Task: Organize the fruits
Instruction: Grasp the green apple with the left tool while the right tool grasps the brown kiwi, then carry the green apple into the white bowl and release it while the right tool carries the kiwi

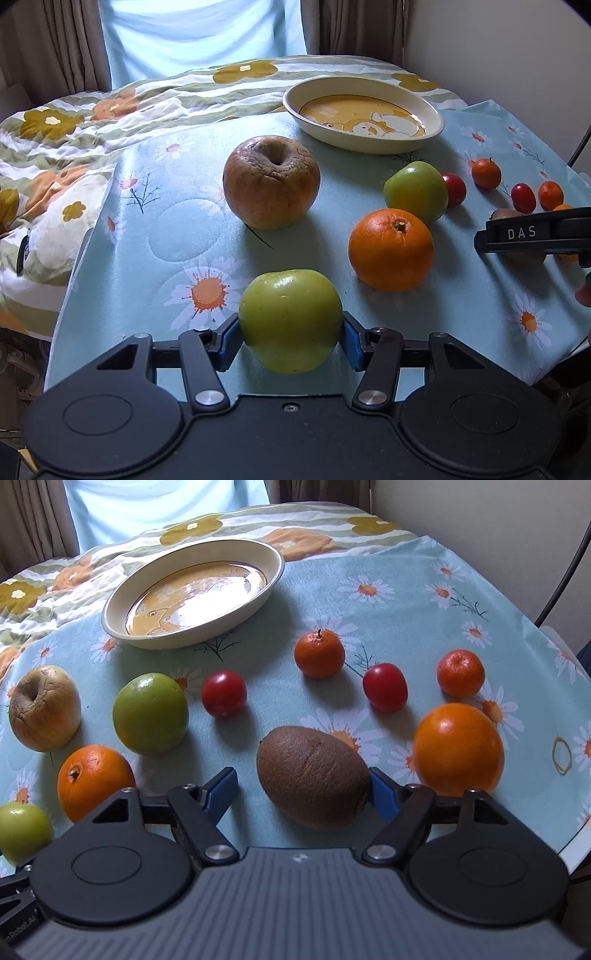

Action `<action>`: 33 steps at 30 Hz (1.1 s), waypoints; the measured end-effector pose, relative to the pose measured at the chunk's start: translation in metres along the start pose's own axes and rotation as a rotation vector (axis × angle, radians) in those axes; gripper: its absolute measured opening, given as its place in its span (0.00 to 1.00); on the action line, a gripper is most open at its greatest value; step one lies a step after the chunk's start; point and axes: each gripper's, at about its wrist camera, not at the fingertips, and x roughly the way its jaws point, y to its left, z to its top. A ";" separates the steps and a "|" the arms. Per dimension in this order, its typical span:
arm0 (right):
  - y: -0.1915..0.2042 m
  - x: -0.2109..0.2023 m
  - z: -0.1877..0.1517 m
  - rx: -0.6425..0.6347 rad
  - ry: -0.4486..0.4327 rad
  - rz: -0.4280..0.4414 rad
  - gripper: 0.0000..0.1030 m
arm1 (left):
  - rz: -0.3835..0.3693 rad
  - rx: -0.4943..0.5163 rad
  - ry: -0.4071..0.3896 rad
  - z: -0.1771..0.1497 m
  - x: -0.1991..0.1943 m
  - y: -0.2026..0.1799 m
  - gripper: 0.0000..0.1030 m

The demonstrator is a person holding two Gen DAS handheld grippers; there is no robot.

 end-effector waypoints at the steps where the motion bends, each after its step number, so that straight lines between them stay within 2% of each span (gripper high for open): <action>1: -0.002 0.000 0.001 0.002 -0.005 -0.003 0.77 | 0.000 -0.006 -0.001 0.000 -0.001 0.000 0.57; 5: -0.006 -0.003 0.001 0.006 -0.012 0.002 0.71 | 0.002 -0.022 -0.010 0.002 -0.005 0.001 0.57; 12: -0.009 -0.016 0.005 0.003 -0.019 0.024 0.70 | 0.000 -0.032 -0.033 0.007 -0.021 0.002 0.57; 19: -0.016 -0.048 0.024 -0.016 -0.052 0.045 0.70 | -0.021 -0.041 -0.074 0.023 -0.045 0.003 0.57; 28: -0.025 -0.095 0.069 -0.057 -0.109 0.059 0.70 | -0.080 0.024 -0.186 0.068 -0.080 -0.009 0.57; 33: -0.031 -0.109 0.102 -0.101 -0.133 0.083 0.70 | -0.083 0.033 -0.225 0.104 -0.085 -0.015 0.57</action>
